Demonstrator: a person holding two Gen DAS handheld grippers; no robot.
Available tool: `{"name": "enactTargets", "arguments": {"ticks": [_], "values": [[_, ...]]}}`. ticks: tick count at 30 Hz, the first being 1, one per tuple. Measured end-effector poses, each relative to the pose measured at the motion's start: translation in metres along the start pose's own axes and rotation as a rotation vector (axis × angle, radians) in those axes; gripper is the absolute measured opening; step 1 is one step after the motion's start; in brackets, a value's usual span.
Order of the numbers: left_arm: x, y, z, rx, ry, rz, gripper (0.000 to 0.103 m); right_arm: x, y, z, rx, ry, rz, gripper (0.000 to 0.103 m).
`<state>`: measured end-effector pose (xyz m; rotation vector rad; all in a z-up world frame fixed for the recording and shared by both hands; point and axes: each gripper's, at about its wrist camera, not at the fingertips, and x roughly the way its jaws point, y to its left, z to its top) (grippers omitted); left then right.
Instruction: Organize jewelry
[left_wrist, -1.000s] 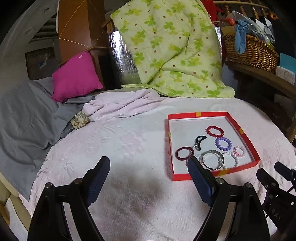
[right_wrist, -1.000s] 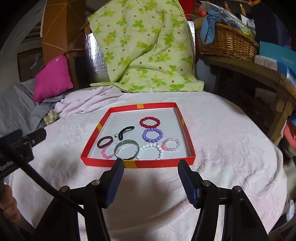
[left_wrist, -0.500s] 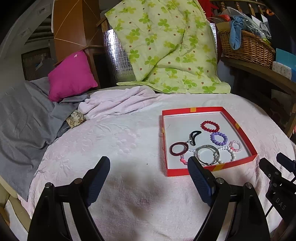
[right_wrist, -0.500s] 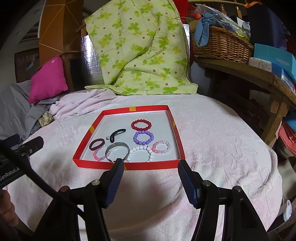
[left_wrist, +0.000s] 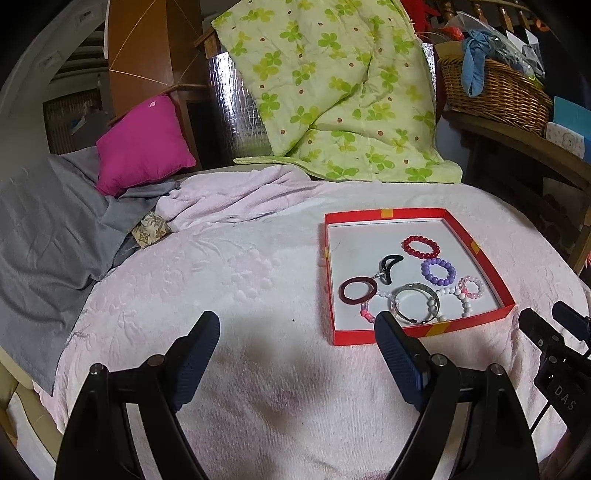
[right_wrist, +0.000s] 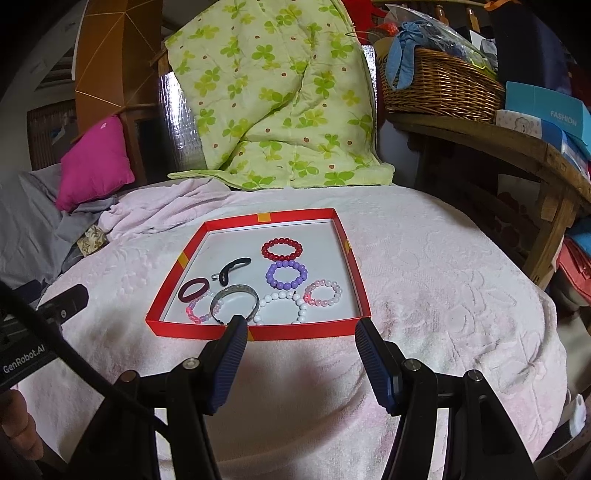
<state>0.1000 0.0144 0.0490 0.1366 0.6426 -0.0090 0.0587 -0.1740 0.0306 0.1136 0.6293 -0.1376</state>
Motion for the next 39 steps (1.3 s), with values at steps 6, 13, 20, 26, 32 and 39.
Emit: {"name": "enactTargets", "arguments": {"ticks": [6, 13, 20, 26, 32, 39], "values": [[0.0000, -0.0004, -0.0011, 0.000, 0.005, -0.005, 0.086, 0.0001, 0.0003, 0.0004, 0.003, 0.000, 0.004, 0.065], [-0.0004, -0.0015, -0.0031, -0.005, 0.010, -0.006, 0.086, -0.0004, 0.0013, 0.0016, 0.006, 0.000, 0.005, 0.065], [0.0008, -0.0018, -0.0036, -0.004, 0.016, -0.007, 0.086, -0.0005, 0.0015, 0.0014, 0.005, 0.000, 0.003, 0.065], [0.0017, -0.0018, -0.0042, -0.004, 0.021, -0.007, 0.086, -0.0006, 0.0012, 0.0015, 0.007, -0.001, 0.004, 0.065], [0.0014, -0.0020, -0.0043, -0.004, 0.022, -0.010, 0.086, -0.0015, 0.0021, 0.0018, 0.008, -0.005, 0.004, 0.065], [0.0011, -0.0033, -0.0048, -0.001, 0.023, -0.010, 0.086, -0.0024, 0.0031, 0.0021, 0.009, -0.006, 0.003, 0.065]]}}
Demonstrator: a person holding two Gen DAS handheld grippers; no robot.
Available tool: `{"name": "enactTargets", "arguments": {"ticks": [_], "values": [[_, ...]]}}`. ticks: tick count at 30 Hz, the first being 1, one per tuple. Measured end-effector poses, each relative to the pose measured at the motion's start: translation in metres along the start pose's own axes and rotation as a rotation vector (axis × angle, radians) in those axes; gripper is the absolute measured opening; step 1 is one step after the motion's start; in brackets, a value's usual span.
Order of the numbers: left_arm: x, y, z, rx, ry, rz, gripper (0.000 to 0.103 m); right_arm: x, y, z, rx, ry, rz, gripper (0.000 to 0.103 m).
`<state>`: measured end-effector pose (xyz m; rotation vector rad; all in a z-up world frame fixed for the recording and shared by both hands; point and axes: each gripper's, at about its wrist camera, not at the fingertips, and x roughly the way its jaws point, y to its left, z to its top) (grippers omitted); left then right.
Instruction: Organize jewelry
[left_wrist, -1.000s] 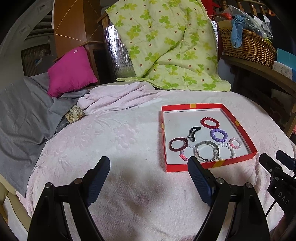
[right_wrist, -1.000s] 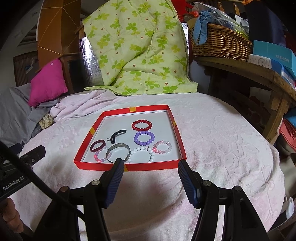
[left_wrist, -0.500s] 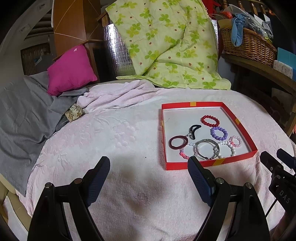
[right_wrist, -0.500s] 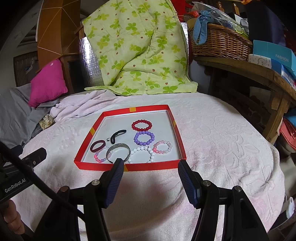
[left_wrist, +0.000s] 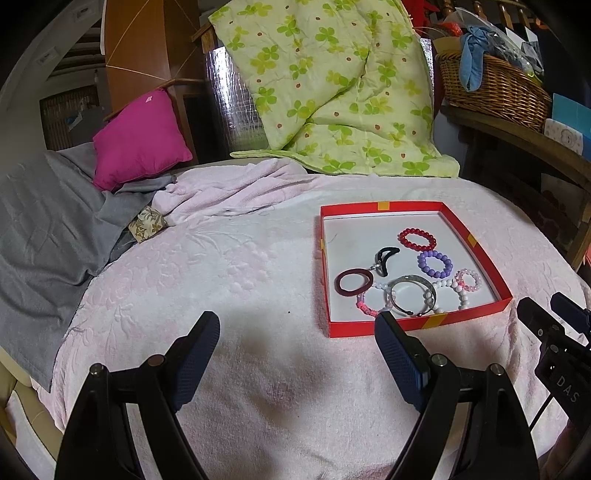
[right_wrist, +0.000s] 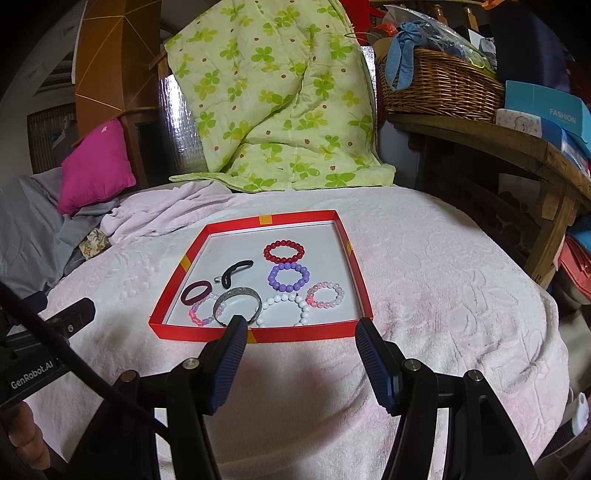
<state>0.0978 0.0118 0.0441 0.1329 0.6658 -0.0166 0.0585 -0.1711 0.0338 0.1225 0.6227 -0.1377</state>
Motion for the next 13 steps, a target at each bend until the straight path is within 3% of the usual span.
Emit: {"name": "enactTargets", "arguments": {"ticks": [13], "values": [[0.0008, 0.0012, -0.0002, 0.000, 0.002, 0.002, 0.086, 0.0001, 0.0038, 0.0014, -0.001, 0.001, 0.003, 0.065]]}}
